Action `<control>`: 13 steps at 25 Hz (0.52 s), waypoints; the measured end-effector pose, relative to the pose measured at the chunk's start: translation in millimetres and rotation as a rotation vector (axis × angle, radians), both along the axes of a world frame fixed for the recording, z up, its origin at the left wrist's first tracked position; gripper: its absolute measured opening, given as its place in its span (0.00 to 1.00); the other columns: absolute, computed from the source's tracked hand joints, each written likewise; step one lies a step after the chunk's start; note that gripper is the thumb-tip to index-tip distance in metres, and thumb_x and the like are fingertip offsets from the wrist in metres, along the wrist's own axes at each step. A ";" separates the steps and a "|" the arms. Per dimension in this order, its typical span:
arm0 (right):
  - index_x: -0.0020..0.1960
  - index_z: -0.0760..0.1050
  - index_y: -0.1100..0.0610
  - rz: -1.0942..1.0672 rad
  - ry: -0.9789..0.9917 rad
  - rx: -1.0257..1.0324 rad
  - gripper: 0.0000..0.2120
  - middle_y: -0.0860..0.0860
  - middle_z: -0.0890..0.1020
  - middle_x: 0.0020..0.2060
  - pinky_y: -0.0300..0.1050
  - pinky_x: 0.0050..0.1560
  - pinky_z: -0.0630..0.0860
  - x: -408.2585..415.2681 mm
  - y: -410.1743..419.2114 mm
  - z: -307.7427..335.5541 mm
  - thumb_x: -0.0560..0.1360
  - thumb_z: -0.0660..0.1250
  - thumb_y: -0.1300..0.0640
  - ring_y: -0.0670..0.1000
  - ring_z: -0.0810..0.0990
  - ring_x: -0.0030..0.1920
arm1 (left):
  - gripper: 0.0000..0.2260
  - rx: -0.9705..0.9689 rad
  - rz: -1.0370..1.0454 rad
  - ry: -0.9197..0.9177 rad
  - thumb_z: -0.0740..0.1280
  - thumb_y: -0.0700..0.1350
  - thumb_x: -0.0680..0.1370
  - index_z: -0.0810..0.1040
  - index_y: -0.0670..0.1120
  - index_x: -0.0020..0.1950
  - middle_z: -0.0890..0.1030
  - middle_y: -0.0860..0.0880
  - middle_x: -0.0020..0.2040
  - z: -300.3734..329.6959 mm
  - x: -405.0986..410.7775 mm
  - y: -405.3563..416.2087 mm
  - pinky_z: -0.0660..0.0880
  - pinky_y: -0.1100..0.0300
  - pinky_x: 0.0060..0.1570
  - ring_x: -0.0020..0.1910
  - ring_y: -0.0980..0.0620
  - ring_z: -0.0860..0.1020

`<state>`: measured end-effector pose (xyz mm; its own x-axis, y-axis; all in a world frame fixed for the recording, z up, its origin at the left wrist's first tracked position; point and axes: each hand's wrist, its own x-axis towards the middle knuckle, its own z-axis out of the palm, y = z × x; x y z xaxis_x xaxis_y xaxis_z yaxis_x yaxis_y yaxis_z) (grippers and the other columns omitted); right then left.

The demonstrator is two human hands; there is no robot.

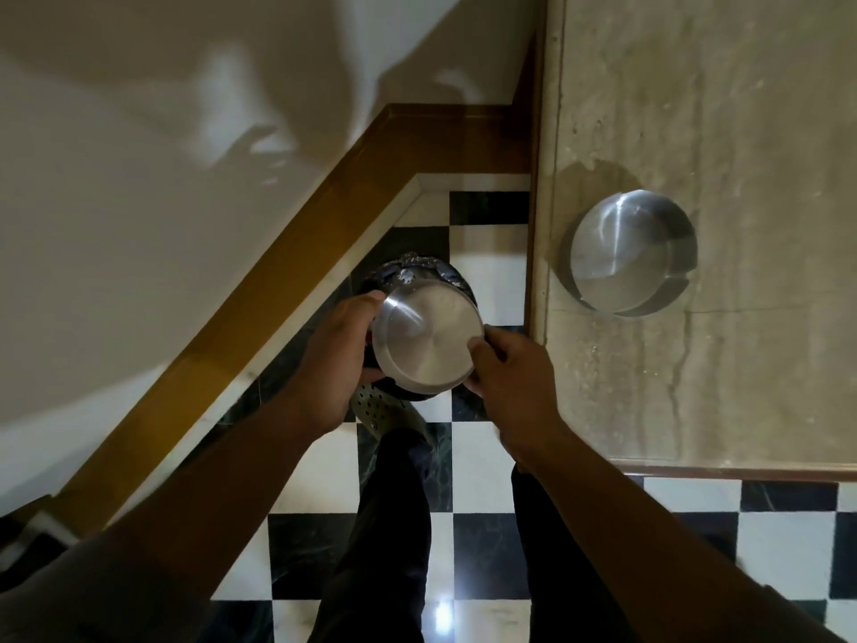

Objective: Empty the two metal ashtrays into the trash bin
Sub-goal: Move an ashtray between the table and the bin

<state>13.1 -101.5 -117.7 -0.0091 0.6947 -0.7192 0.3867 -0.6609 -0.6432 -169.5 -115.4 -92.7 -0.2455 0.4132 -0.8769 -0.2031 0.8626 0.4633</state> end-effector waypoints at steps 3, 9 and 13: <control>0.49 0.81 0.59 0.060 -0.041 0.126 0.10 0.60 0.85 0.43 0.66 0.51 0.82 20.6 22.5 32.2 0.81 0.64 0.56 0.59 0.84 0.46 | 0.24 0.085 0.009 -0.011 0.62 0.59 0.74 0.77 0.55 0.69 0.78 0.50 0.68 33.9 21.2 18.0 0.81 0.45 0.54 0.63 0.48 0.78; 0.50 0.82 0.47 -0.121 -0.037 0.223 0.08 0.50 0.86 0.45 0.54 0.46 0.86 90.2 63.0 77.9 0.79 0.66 0.58 0.51 0.86 0.47 | 0.11 0.188 -0.038 0.031 0.62 0.55 0.80 0.82 0.59 0.57 0.84 0.54 0.53 89.2 93.4 69.0 0.82 0.52 0.47 0.56 0.50 0.81; 0.44 0.82 0.44 -0.241 -0.079 0.204 0.13 0.46 0.86 0.40 0.51 0.43 0.86 156.2 91.7 77.1 0.77 0.67 0.62 0.47 0.86 0.40 | 0.17 0.360 -0.152 -0.045 0.59 0.55 0.81 0.82 0.50 0.61 0.82 0.46 0.59 103.2 160.0 96.5 0.81 0.43 0.59 0.58 0.47 0.80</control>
